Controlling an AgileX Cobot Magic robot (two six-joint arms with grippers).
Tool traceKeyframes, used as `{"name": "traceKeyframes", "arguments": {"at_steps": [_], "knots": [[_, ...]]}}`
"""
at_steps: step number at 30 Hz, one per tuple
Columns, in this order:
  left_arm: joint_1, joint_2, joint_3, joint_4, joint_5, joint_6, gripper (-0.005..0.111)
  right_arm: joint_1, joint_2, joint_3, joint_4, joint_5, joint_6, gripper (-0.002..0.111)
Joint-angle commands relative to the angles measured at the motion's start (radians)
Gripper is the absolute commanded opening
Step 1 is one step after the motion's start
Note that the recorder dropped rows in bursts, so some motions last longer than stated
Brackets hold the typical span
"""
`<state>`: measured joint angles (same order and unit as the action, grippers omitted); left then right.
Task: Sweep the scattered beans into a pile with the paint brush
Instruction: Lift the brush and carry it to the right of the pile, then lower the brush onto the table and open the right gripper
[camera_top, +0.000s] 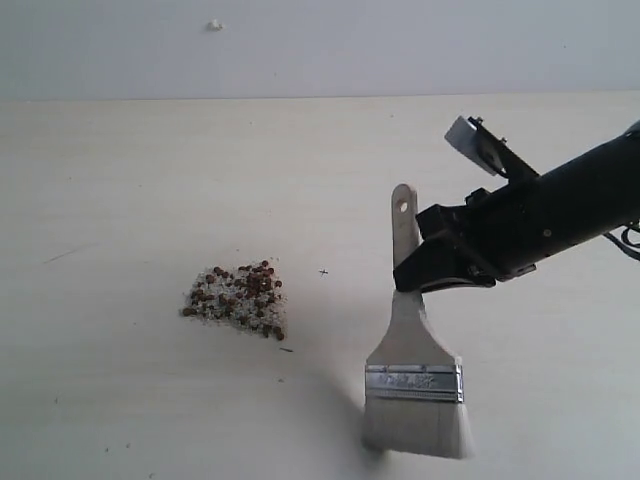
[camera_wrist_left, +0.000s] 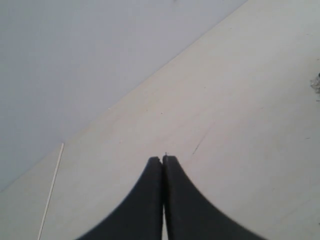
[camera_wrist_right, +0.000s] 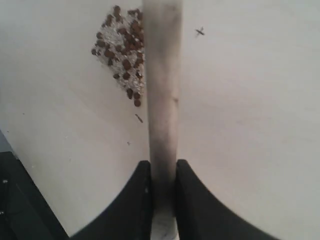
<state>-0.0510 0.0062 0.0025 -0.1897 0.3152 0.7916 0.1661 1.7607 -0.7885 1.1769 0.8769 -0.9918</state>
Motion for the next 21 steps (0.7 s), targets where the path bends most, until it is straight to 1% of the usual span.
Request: {"name": "traceKeyframes", "arguments": {"at_steps": [1,4,6,11,21], "knots": [[0.001,-0.006,-0.002,-0.008,-0.007,-0.009,0.000,-0.004,0.068,-0.006,0.012,0.014,-0.054,0.004],[0.001,-0.006,-0.002,-0.008,-0.007,-0.009,0.000,-0.004,0.099,-0.006,0.058,0.011,-0.106,0.010],[0.001,-0.006,-0.002,-0.008,-0.007,-0.009,0.000,-0.004,0.109,-0.006,0.090,0.010,-0.135,0.012],[0.001,-0.006,-0.002,-0.008,-0.007,-0.009,0.000,-0.004,0.122,-0.006,0.150,-0.042,-0.158,0.012],[0.001,-0.006,-0.002,-0.008,-0.007,-0.009,0.000,-0.004,0.140,-0.006,0.153,-0.145,-0.158,0.012]]}}
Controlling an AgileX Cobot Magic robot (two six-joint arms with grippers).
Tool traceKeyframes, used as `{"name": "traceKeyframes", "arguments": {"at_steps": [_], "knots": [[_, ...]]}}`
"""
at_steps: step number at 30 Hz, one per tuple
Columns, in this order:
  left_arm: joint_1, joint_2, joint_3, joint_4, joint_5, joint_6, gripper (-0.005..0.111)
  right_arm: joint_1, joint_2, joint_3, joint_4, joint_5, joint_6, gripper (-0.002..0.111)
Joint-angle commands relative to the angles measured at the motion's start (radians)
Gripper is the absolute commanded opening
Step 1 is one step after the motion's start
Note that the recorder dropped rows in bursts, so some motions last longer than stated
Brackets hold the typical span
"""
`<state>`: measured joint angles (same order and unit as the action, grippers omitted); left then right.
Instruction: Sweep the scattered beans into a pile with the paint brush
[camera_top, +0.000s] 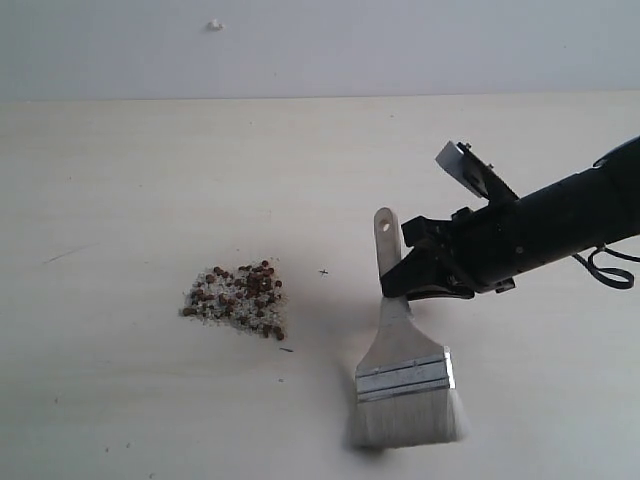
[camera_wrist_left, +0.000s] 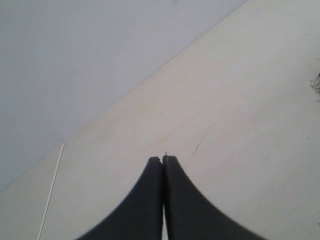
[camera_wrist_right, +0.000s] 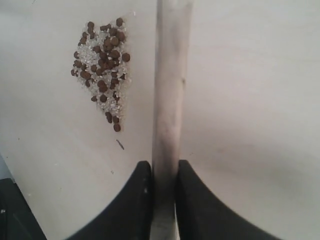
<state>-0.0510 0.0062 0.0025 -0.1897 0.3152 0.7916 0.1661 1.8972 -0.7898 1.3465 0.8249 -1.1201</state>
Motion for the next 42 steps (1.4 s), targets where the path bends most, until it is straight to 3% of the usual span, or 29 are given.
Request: {"name": "traceKeyframes", "arguments": {"at_steps": [1,21,26,30,31,36,38,42], "knots": [[0.001,-0.006,-0.002,-0.008,-0.007,-0.009,0.000,-0.004,0.004,-0.005,-0.021,-0.101,-0.030,0.012],[0.001,-0.006,-0.002,-0.008,-0.007,-0.009,0.000,-0.004,0.004,-0.005,0.013,-0.136,-0.062,0.012],[0.001,-0.006,-0.002,-0.008,-0.007,-0.009,0.000,-0.004,0.006,-0.005,0.019,-0.112,-0.062,0.000],[0.001,-0.006,-0.002,-0.008,-0.007,-0.009,0.000,-0.004,0.012,-0.005,0.016,-0.121,-0.062,0.000],[0.001,-0.006,-0.002,-0.008,-0.007,-0.009,0.000,-0.004,0.015,-0.005,0.013,-0.127,-0.062,0.001],[0.001,-0.006,-0.002,-0.008,-0.007,-0.009,0.000,-0.004,0.010,-0.005,0.009,-0.172,-0.064,0.029],[0.001,-0.006,-0.002,-0.008,-0.007,-0.009,0.000,-0.004,-0.017,-0.005,-0.025,-0.244,-0.058,0.036],[0.001,-0.006,-0.002,-0.008,-0.007,-0.009,0.000,-0.004,-0.154,-0.003,-0.211,-0.331,0.136,0.034]]}}
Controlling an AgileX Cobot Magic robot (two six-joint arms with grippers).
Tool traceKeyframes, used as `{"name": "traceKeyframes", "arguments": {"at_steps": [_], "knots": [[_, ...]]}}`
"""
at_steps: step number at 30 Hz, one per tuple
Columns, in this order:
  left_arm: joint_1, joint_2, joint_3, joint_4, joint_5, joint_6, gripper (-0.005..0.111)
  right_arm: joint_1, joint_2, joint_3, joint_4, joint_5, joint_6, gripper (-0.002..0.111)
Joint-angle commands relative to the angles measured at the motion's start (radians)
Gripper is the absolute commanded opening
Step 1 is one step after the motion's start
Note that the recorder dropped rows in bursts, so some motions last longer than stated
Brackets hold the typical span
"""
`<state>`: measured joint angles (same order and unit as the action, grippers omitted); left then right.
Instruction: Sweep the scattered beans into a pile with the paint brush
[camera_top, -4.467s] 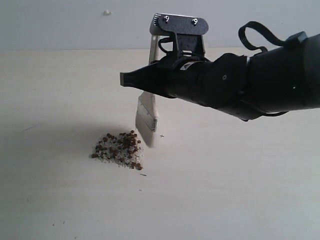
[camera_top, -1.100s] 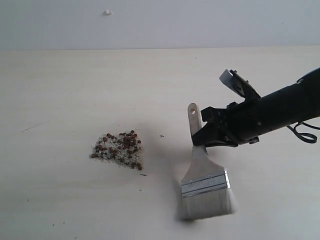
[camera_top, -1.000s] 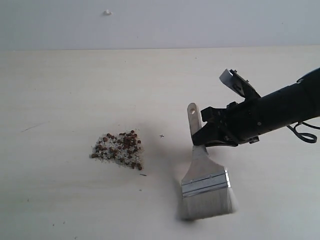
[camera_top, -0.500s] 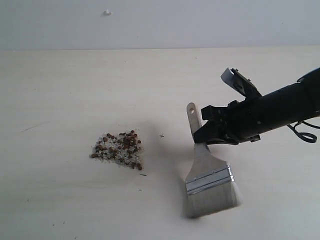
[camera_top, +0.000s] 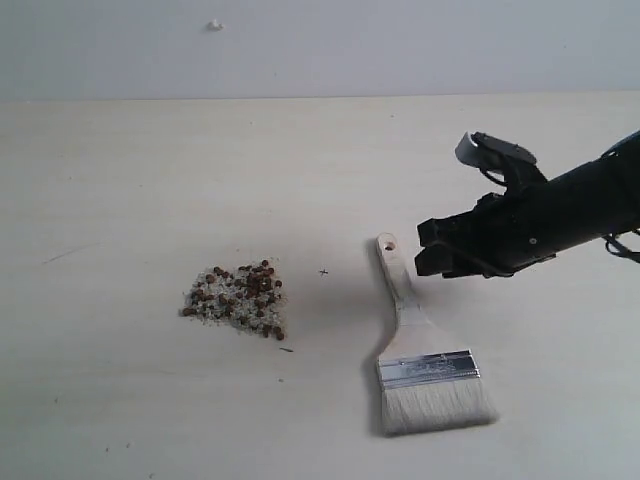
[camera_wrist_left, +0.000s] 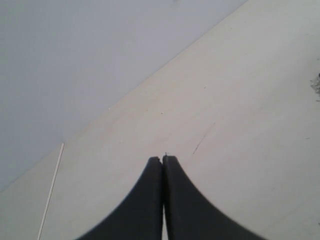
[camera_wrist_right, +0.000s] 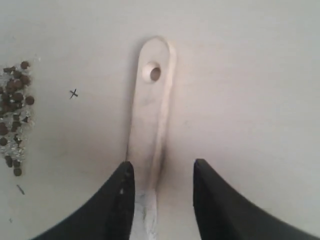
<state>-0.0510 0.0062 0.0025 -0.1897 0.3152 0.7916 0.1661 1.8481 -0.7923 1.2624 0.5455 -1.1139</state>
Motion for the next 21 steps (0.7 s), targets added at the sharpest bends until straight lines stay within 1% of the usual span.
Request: {"name": "traceKeyframes", "arguments": {"at_steps": [1,2,3,4,5,6,9,12,14,21], "knots": [[0.001,-0.006,-0.002,-0.008,-0.007,-0.009,0.000,-0.004,-0.168,0.013,-0.202,-0.081,0.222,0.024],[0.001,-0.006,-0.002,-0.008,-0.007,-0.009,0.000,-0.004,-0.226,0.041,-0.243,-0.122,0.280,0.010],[0.001,-0.006,-0.002,-0.008,-0.007,-0.009,0.000,-0.004,-0.341,0.111,-0.252,-0.221,0.346,0.000],[0.001,-0.006,-0.002,-0.008,-0.007,-0.009,0.000,-0.004,-0.393,0.145,-0.250,-0.267,0.372,0.000],[0.001,-0.006,-0.002,-0.008,-0.007,-0.009,0.000,-0.004,-0.532,0.234,-0.248,-0.349,0.407,0.000],[0.001,-0.006,-0.002,-0.008,-0.007,-0.009,0.000,-0.004,-0.675,0.314,-0.256,-0.352,0.403,0.000],[0.001,-0.006,-0.002,-0.008,-0.007,-0.009,0.000,-0.004,-0.930,0.405,-0.329,-0.222,0.403,0.000],[0.001,-0.006,-0.002,-0.008,-0.007,-0.009,0.000,-0.004,-1.162,0.417,-0.327,-0.109,0.403,0.000],[0.001,-0.006,-0.002,-0.008,-0.007,-0.009,0.000,-0.004,-1.286,0.417,-0.327,-0.107,0.403,0.000],[0.001,-0.006,-0.002,-0.008,-0.007,-0.009,0.000,-0.004,-1.470,0.417,-0.327,-0.123,0.403,0.000]]}}
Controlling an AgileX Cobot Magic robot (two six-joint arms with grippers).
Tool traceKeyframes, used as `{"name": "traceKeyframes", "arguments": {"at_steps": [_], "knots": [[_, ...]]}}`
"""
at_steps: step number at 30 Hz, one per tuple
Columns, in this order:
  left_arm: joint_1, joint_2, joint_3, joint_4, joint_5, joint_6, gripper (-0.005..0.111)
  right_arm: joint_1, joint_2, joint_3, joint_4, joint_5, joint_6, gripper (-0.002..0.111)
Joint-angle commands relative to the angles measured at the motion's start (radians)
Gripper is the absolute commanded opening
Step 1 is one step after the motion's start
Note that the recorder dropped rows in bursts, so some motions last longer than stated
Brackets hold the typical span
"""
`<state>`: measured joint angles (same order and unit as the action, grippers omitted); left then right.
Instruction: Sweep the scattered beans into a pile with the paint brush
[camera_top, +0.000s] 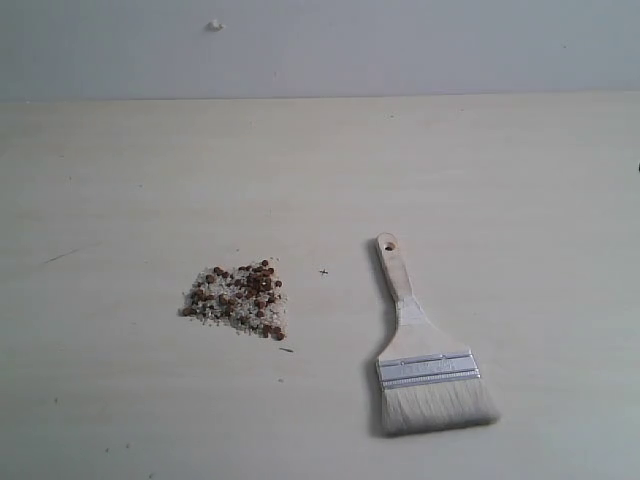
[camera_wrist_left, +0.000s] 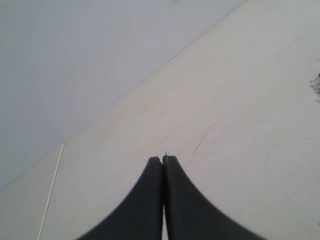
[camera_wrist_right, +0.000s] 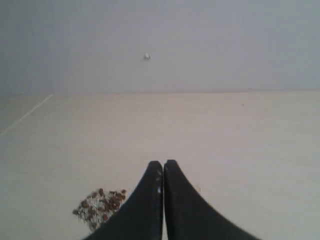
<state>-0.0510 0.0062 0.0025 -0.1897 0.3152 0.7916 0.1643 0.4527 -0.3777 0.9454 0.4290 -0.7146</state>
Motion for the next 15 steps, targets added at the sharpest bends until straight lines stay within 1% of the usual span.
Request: {"name": "traceKeyframes", "arguments": {"at_steps": [1,15], "knots": [[0.001,-0.006,-0.002,-0.008,-0.007,-0.009,0.000,-0.002,-0.093,0.002,-0.010,-0.007,0.003,0.000],[0.001,-0.006,-0.002,-0.008,-0.007,-0.009,0.000,-0.002,-0.270,0.002,-0.010,-0.007,0.005,0.000]]}}
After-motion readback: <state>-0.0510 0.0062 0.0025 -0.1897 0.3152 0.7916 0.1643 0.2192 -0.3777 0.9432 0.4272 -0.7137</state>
